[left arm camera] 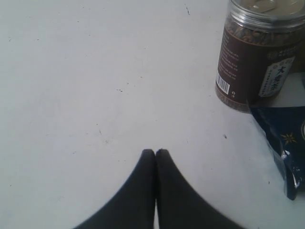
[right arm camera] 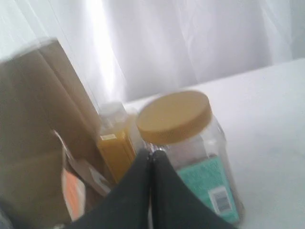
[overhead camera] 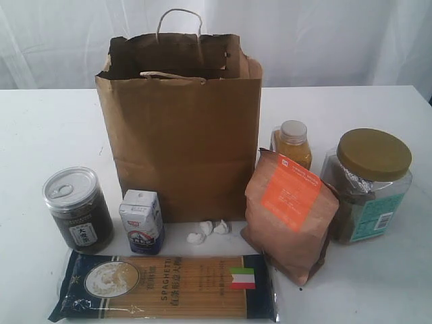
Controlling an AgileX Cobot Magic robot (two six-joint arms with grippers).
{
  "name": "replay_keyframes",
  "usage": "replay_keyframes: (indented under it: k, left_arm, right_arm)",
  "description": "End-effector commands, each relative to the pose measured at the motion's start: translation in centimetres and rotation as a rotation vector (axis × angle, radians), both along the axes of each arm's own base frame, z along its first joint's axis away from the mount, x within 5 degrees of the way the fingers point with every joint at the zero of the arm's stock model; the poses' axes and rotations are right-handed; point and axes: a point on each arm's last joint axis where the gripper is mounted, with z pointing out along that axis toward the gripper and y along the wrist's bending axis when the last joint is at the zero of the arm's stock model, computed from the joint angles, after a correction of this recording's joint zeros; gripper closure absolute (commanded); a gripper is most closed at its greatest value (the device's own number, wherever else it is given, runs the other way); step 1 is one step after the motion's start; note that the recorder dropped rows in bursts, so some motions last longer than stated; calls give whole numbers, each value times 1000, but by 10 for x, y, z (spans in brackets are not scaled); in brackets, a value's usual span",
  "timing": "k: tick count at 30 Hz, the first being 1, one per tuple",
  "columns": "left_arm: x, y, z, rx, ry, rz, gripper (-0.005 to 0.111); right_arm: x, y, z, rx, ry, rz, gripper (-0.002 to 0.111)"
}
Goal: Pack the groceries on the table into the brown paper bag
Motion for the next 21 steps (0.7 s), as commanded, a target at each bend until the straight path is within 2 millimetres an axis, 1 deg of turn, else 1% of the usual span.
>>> replay_keyframes:
  k: [1, 3, 4, 5, 6, 7, 8, 9, 10, 11, 12, 13, 14, 15, 16, 17, 18, 20, 21]
  left_arm:
    - [-1, -1, -3, -2, 25, -8, 107]
    - [-1, -1, -3, -2, 25, -8, 107]
    - [-1, -1, -3, -2, 25, -8, 107]
    - [-1, -1, -3, -2, 25, -8, 107]
    - [-1, -1, -3, -2, 25, -8, 107]
    - [-1, -1, -3, -2, 25, -8, 107]
    - [-1, -1, -3, -2, 25, -8, 107]
    - [-1, -1, -3, -2, 25, -8, 107]
    - [-1, -1, -3, -2, 25, -8, 107]
    - [-1, -1, -3, -2, 25, -8, 107]
    - [-1, -1, -3, -2, 25, -8, 107]
    - [-1, -1, -3, -2, 25, -8, 107]
    - [-1, -1, -3, -2, 25, -8, 107]
    - [-1, -1, -3, -2, 25, -8, 107]
    - [-1, -1, -3, -2, 25, -8, 107]
    - [-1, -1, -3, -2, 25, -8, 107]
    - [-1, -1, -3, -2, 25, -8, 107]
    - [-1, -1, -3, -2, 25, -8, 107]
    - [-1, -1, -3, -2, 25, -8, 107]
  right_arm:
    - [-2, 0, 19, 119, -211, 14, 108]
    - [-3, 0, 25, 132, -271, 17, 108]
    - [-4, 0, 31, 145, -335, 19, 108]
    - [-7, -1, 39, 149, -431, 20, 108]
    - [-14, -4, 52, 126, -611, -8, 108]
    - [-18, -7, 59, 109, -690, -52, 108]
    - [-26, -20, 80, 127, -798, -184, 108]
    - [-29, -27, 89, 163, -814, -254, 108]
    - [-33, -38, 110, 139, -839, -400, 108]
    - [-35, -43, 119, 123, -858, -471, 108]
    - [-37, -47, 134, 84, -884, -543, 108]
    - [-41, -49, 147, 64, -938, -592, 108]
    - [-39, -48, 164, 37, -985, -611, 108]
    - [-36, -46, 175, 18, -993, -605, 108]
    - [-27, -43, 186, -37, -965, -613, 108]
    - [-18, -42, 193, -123, -931, -650, 108]
    - [0, -38, 200, -286, -863, -688, 108]
    - [21, -33, 203, -393, -788, -677, 108]
    - [39, -28, 203, -434, -732, -642, 108]
